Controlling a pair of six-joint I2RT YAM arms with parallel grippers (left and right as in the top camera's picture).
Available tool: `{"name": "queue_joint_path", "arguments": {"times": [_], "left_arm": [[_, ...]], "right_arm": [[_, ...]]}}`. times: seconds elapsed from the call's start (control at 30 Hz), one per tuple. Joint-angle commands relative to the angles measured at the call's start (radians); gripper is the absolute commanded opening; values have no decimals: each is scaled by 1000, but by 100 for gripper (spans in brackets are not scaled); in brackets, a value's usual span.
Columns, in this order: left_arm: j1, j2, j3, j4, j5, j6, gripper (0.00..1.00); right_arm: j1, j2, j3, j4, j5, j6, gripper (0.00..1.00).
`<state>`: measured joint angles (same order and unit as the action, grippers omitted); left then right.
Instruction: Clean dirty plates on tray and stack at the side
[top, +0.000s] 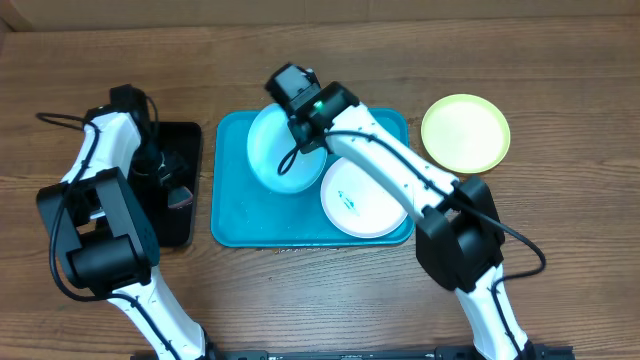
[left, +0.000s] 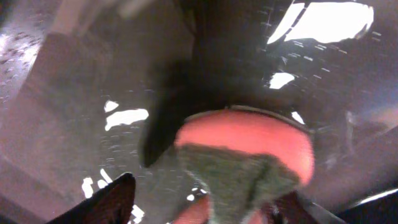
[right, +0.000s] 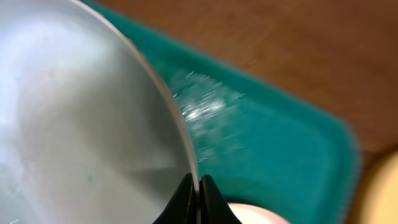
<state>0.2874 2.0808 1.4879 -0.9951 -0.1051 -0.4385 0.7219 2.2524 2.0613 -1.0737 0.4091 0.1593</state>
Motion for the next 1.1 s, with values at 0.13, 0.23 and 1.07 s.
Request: {"name": "queue_joint_path", "arguments": {"times": [0.13,0.23,1.07], "left_arm": [[53,-27,21,-3,97,-2,91],[61,-27,32,-2,136,46,90],[63,-27,53,-40,158,69,86]], "right_arm": [[143,-121,35,71,660,-225,4],[182,-121,35,122,804,-330,4],[-163,-162,113,-116,-190,-20,4]]}}
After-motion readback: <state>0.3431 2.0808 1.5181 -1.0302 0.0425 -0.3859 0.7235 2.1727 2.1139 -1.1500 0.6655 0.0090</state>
